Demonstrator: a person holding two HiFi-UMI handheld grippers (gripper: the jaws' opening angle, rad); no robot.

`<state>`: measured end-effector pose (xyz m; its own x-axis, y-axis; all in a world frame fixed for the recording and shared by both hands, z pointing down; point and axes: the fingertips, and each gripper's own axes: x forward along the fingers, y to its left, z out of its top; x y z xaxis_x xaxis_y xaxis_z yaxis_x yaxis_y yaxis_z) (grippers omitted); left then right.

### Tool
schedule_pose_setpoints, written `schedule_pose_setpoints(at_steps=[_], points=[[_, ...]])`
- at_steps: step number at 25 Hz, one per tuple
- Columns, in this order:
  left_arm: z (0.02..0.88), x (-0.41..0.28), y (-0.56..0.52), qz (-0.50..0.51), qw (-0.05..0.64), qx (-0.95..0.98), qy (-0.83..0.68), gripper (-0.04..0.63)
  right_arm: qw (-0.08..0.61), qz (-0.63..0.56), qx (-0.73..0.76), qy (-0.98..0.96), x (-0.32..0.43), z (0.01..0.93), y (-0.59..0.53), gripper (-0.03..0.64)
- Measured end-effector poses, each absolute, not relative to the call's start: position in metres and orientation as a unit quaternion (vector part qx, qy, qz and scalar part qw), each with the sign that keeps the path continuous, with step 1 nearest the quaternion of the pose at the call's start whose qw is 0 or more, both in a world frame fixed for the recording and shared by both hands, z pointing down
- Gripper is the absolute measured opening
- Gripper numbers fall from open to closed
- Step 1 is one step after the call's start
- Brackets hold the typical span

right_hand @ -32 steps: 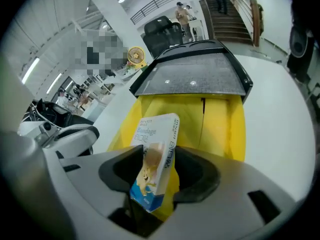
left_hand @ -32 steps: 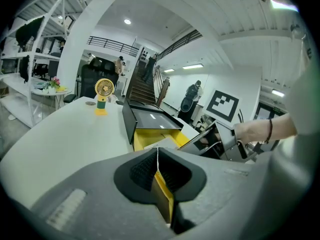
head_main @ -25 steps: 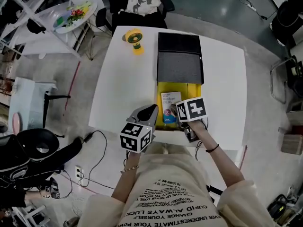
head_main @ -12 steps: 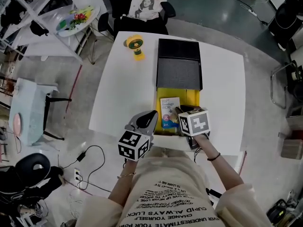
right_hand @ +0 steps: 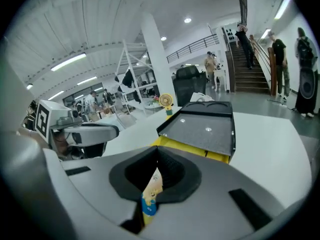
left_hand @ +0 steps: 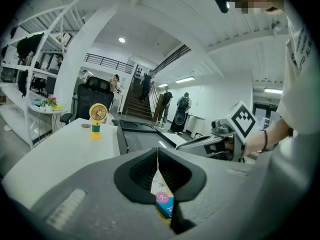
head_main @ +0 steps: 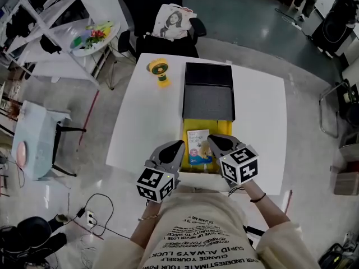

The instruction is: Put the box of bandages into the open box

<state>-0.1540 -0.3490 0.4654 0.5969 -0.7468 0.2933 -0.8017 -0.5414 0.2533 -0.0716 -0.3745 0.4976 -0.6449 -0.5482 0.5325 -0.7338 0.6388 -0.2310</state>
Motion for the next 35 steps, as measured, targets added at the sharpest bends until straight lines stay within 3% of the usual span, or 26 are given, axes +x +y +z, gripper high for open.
schedule_pose_setpoints(at_steps=[11,19,35], points=[[0.42,-0.171,-0.362,0.023,0.12,0.869,-0.48,0.026,0.06,0.193,0.372,-0.906,-0.062,0.431,-0.386,0.005],[0.389,-0.19,-0.372,0.002,0.073,0.853,-0.516,0.026,-0.012,0.161,0.405,-0.9,-0.043,0.391,-0.398,0.003],[0.388,-0.21,-0.372,0.003,0.059,0.83,-0.555,0.026,-0.013,0.118,0.461,-0.88,-0.019,0.388,-0.405,0.003]])
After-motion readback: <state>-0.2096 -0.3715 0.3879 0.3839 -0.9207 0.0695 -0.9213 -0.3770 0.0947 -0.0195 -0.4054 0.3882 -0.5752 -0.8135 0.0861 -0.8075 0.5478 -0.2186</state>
